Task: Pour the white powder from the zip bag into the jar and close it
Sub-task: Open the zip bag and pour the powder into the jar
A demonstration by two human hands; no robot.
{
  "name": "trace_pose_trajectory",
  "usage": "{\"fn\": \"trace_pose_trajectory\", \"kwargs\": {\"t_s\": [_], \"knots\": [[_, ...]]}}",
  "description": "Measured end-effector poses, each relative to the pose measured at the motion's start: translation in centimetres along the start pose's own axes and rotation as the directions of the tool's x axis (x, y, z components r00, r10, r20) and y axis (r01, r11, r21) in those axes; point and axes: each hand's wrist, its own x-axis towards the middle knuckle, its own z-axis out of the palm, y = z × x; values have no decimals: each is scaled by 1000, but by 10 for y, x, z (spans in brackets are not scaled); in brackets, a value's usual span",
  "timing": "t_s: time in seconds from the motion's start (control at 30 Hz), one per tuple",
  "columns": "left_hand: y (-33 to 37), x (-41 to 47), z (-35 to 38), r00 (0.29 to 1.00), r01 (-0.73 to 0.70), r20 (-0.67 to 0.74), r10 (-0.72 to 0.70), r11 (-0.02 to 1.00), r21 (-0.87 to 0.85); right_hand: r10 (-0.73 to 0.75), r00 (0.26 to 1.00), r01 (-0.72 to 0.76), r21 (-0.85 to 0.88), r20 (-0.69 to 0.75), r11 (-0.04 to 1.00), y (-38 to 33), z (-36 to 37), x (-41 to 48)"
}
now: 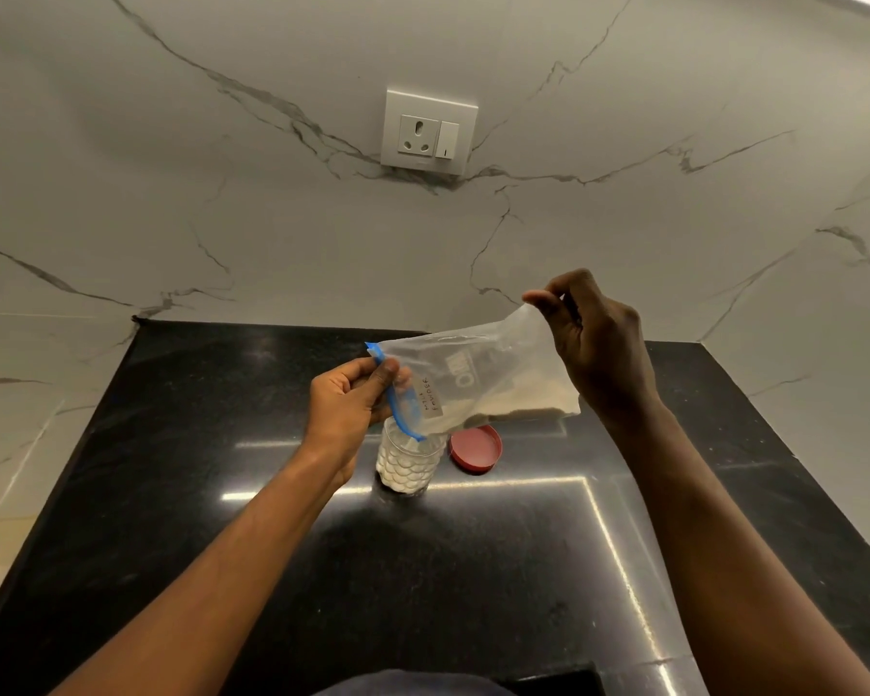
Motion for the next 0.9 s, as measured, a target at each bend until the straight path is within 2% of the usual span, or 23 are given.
{"fn": "trace_pose_trajectory", "kwargs": {"t_s": [0.9], "knots": [[-10,1,-2,999,-28,-37,27,999,-23,-48,999,48,-41,14,998,-11,0,2]]}}
